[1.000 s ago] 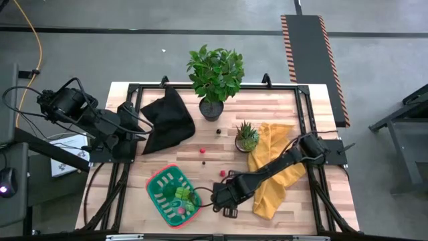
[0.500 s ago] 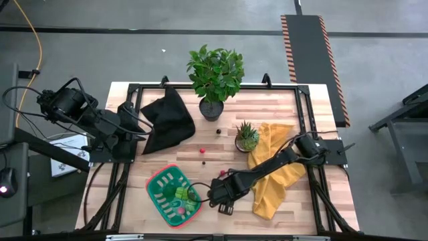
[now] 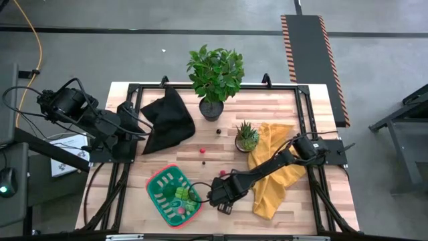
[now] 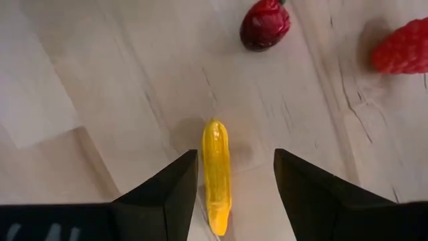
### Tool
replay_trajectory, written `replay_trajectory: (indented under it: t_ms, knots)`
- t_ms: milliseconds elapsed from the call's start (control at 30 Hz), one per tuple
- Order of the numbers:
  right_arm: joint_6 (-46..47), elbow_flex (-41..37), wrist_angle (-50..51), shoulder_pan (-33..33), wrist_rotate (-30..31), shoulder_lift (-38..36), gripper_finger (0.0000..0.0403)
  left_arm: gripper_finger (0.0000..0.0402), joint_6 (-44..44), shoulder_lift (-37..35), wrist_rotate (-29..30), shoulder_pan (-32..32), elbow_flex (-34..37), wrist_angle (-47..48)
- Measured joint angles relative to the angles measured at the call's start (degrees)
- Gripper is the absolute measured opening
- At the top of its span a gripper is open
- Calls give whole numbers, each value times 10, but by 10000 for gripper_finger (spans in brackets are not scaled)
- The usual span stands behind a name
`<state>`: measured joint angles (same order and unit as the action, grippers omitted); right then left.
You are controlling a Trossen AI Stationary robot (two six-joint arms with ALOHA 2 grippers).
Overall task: Pick and placing Produce into tupperware
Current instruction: Put the yellow corn into the blue basket
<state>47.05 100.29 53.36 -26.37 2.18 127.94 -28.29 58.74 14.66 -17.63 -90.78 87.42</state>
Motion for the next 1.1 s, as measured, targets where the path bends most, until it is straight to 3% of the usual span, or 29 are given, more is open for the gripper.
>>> replay_trajectory:
  t_ms: [733, 1100]
  knots:
    - [35, 0, 0, 0, -33, 10, 188, 88, 11, 0, -1, 0, 0, 1]
    - [40, 0, 3, 1, -42, 15, 126, 88, 11, 0, -1, 0, 0, 2]
